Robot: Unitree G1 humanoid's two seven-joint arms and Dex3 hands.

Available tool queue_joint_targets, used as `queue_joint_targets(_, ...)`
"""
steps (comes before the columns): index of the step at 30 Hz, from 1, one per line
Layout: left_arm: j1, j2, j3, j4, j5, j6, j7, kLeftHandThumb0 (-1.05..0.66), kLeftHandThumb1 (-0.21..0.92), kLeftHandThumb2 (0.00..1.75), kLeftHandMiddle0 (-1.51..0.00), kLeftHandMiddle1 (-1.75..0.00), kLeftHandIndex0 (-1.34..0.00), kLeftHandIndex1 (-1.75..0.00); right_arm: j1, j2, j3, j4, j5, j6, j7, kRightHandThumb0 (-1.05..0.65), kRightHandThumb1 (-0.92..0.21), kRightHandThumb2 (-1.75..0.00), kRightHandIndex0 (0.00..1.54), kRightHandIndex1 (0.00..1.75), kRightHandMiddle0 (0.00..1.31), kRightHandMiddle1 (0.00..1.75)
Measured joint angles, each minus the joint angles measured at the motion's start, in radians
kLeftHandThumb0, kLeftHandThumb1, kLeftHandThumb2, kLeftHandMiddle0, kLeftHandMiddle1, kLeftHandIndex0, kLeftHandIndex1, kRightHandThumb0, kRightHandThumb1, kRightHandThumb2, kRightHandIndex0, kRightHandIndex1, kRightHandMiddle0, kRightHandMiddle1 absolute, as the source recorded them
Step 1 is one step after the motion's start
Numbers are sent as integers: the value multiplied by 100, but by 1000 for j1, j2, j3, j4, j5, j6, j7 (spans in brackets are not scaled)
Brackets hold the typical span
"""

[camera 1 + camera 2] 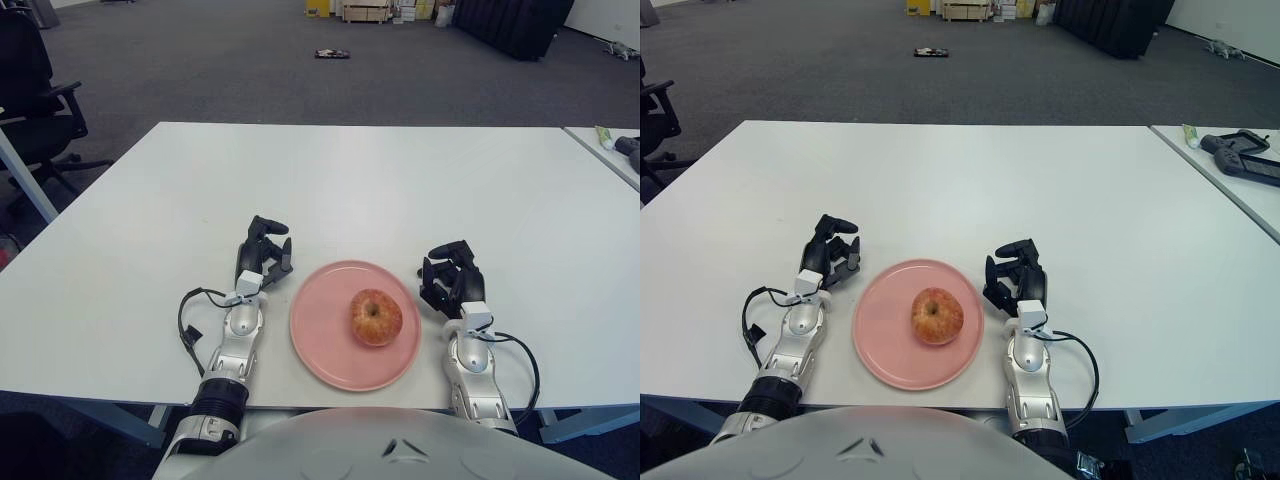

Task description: Put the apple into the plate.

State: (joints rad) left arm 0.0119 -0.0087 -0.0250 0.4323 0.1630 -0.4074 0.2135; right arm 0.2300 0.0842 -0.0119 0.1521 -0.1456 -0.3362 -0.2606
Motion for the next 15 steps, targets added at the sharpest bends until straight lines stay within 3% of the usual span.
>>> queue_joint_targets(15, 17, -9, 2, -25, 0, 4, 0, -39, 63, 93, -78, -175, -38, -175, -1, -1, -2, -1, 5, 9, 4, -39, -64, -92, 61, 137, 37, 175)
